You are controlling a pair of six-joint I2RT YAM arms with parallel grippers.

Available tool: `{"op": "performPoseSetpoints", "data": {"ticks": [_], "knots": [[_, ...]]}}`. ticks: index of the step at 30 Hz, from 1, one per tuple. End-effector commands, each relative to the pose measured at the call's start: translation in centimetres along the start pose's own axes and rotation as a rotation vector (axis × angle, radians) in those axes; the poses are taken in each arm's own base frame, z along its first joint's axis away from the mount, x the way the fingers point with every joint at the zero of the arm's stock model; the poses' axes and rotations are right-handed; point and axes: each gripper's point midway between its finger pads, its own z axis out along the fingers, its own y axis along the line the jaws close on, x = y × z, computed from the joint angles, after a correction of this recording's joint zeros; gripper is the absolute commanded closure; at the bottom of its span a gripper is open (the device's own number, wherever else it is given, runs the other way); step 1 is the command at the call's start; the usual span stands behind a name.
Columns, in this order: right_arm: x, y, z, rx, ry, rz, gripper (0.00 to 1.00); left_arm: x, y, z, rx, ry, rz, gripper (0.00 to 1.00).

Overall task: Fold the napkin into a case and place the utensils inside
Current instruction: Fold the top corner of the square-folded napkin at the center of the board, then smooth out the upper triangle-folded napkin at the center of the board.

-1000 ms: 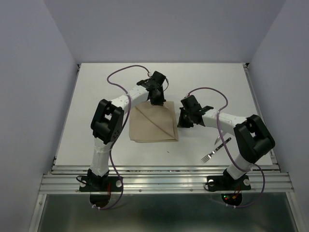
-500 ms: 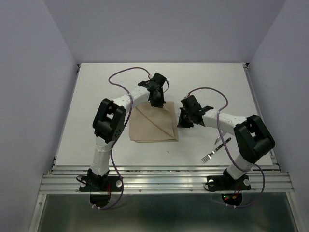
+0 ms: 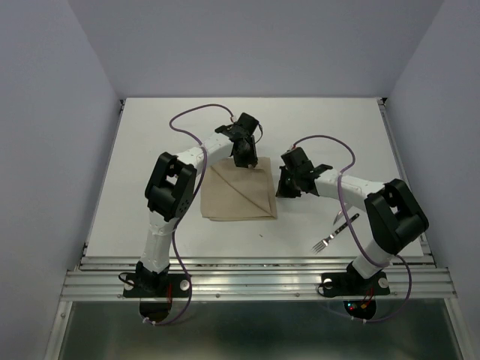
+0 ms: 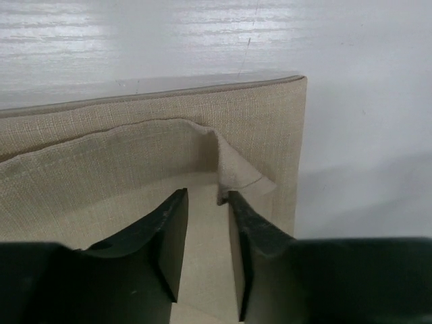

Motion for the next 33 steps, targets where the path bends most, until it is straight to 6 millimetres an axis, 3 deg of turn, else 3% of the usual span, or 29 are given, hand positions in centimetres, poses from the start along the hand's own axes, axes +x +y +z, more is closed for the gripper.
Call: {"op": "performPoseSetpoints", "data": {"ticks": [1,2,4,9,16,23,29,33], "knots": [[-2.0,1.1,-2.2,-0.028,-0.081,0.002,0.95,-2.3,-1.5,-3.4,0.043,-0.07,0.012,0.5],[-2.1,1.1,-2.4,-0.027,-0.084,-0.004,0.95,-2.4,-1.5,-4.0,0.046,-0.08,0.015,0.48],[-2.3,1.1,-3.1,-0.027,-0.098,-0.008,0.95,-3.0,-1.7,-5.6,0.061,-0.103,0.016,0.34],[-2.0,0.9,-3.8,-0.029,-0.094,-0.019,0.95,-4.6,-0.1,-7.7,0.008,-0.184,-0.004,0.35],[-1.5,1.7,-4.4,-0.056,-0.086,-0.033,0.95,-4.4,5.6,-6.4,-0.068,-0.165,-0.062,0.47],[-0.2,4.7,-4.1,-0.117,-0.05,-0.091,0.95,-4.7,9.6,-4.7,-0.12,-0.156,-0.085,0.54],[2.4,7.6,-3.3,-0.172,0.024,-0.165,0.95,-4.2,11.8,-2.8,-0.147,-0.125,-0.098,0.55],[3.3,7.0,-1.5,-0.127,0.04,-0.15,0.95,-3.8,12.8,-1.9,-0.168,-0.105,-0.098,0.55]]}}
